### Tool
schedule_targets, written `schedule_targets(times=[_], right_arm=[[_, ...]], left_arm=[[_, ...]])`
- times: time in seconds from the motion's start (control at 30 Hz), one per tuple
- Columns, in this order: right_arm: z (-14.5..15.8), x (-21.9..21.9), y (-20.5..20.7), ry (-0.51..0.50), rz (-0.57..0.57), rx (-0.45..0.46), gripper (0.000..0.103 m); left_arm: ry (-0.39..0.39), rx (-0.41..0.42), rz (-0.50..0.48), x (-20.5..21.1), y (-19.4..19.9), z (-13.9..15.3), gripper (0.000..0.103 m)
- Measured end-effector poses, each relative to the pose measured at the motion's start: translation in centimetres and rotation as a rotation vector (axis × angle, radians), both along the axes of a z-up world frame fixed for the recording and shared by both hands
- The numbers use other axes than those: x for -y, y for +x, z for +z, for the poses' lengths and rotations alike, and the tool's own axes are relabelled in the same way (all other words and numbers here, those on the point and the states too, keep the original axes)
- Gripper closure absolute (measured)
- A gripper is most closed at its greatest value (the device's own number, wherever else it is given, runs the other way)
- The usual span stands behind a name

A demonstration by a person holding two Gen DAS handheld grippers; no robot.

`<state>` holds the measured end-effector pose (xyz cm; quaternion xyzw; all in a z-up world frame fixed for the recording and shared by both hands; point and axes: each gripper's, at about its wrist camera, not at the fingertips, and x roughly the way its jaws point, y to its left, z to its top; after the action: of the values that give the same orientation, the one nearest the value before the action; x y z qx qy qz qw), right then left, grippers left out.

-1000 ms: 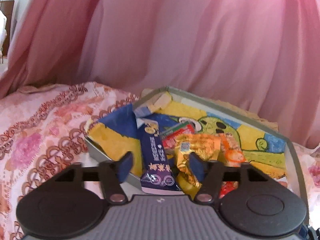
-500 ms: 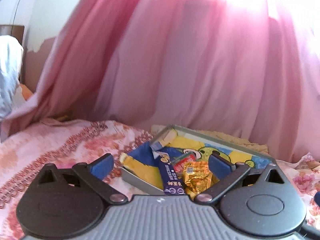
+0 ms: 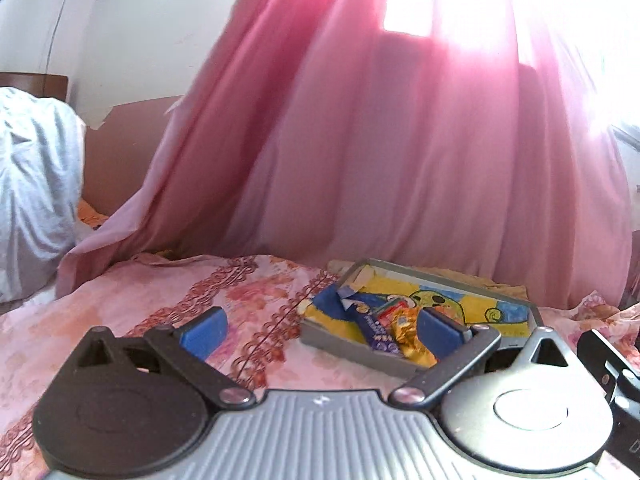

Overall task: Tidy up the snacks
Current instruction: 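Move both tools back over the remaining snacks on the bed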

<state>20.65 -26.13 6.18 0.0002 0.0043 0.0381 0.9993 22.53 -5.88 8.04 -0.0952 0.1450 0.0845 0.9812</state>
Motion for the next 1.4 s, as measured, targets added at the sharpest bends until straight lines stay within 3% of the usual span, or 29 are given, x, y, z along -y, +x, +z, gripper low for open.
schedule_targets(times=[0.3,0.6,0.97,1.2,1.4], right_arm=[[-1.0,-1.7,-4.5,-0.040,-0.012,-0.005,0.001],[-2.2,-3.0,-8.8,-0.068,0.005,-0.041,0.001],[-4.0,-4.1,-12.1,-0.053,0.046,-0.208,0.001],[-5.3,-4.7,-11.9,-0.059,0.079,-0.330,0.001],[-6.2,-5.3,-11.0,-0.076,0.087,-0.414,0.001]], left_arm=[[0.035,-0.006,0.006,-1.3,-5.2,-1.7,0.000],[0.022,-0.044,0.026,-2.4,-8.9,-3.8,0.000],[0.060,-0.131,0.006,-2.4,-12.5,-6.4,0.000],[0.112,-0.219,0.015,-2.5,-13.1,-7.9,0.000],[0.109,-0.258,0.041,-3.0,-13.0,-8.4,0.000]])
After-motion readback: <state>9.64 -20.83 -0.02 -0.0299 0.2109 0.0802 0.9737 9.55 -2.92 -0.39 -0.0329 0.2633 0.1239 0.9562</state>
